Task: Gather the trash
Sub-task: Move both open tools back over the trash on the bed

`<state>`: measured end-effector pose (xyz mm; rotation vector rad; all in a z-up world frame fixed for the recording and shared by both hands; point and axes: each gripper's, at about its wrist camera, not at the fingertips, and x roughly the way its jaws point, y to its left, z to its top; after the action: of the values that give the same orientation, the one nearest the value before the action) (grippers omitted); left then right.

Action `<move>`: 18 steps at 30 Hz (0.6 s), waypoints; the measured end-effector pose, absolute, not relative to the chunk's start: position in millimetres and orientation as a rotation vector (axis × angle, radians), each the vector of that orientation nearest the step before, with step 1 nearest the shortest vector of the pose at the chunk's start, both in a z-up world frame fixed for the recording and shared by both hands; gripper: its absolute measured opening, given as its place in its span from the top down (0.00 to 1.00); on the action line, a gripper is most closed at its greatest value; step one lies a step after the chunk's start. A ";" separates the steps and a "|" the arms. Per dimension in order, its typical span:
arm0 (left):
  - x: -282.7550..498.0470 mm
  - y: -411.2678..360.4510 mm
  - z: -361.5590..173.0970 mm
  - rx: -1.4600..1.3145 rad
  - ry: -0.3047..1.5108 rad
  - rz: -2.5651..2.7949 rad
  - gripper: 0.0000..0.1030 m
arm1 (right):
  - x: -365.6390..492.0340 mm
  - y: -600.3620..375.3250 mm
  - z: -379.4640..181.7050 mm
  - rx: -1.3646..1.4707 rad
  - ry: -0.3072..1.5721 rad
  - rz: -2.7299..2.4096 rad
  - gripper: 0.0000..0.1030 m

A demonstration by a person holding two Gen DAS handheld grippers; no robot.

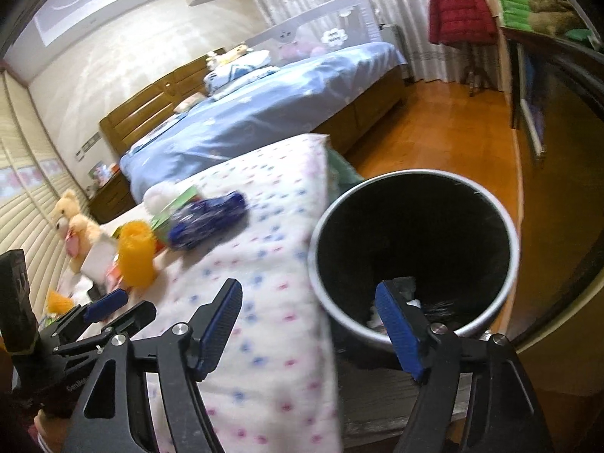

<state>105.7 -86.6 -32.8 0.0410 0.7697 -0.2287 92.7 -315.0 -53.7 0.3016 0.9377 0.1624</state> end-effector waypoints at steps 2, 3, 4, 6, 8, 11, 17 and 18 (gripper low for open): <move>97.9 -71.5 -31.5 0.021 0.768 -0.197 0.31 | 91.3 -301.9 -55.1 0.296 0.942 0.184 0.27; 93.7 -62.7 -31.3 0.007 0.768 -0.181 0.31 | 91.2 -294.8 -56.0 0.294 0.945 0.199 0.27; 90.2 -55.6 -32.0 -0.006 0.770 -0.167 0.31 | 90.3 -289.7 -56.5 0.292 0.948 0.209 0.27; 83.8 -44.3 -30.8 -0.026 0.775 -0.145 0.31 | 88.5 -276.5 -57.9 0.285 0.952 0.230 0.27; 77.0 -34.3 -30.8 -0.036 0.776 -0.125 0.31 | 88.0 -262.9 -60.1 0.277 0.958 0.251 0.27; 66.6 -18.3 -31.4 -0.050 0.779 -0.095 0.31 | 86.9 -246.6 -62.8 0.269 0.967 0.282 0.27; 55.4 13.5 -31.2 -0.056 0.771 -0.059 0.31 | 87.4 -215.4 -64.0 0.256 0.970 0.333 0.27; 54.9 15.7 -31.0 -0.060 0.772 -0.052 0.31 | 87.7 -210.9 -64.1 0.256 0.969 0.343 0.27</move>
<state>54.9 15.7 -31.0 -0.0604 0.7719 -0.0522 87.7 -210.9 -64.1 0.2555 0.9693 0.3432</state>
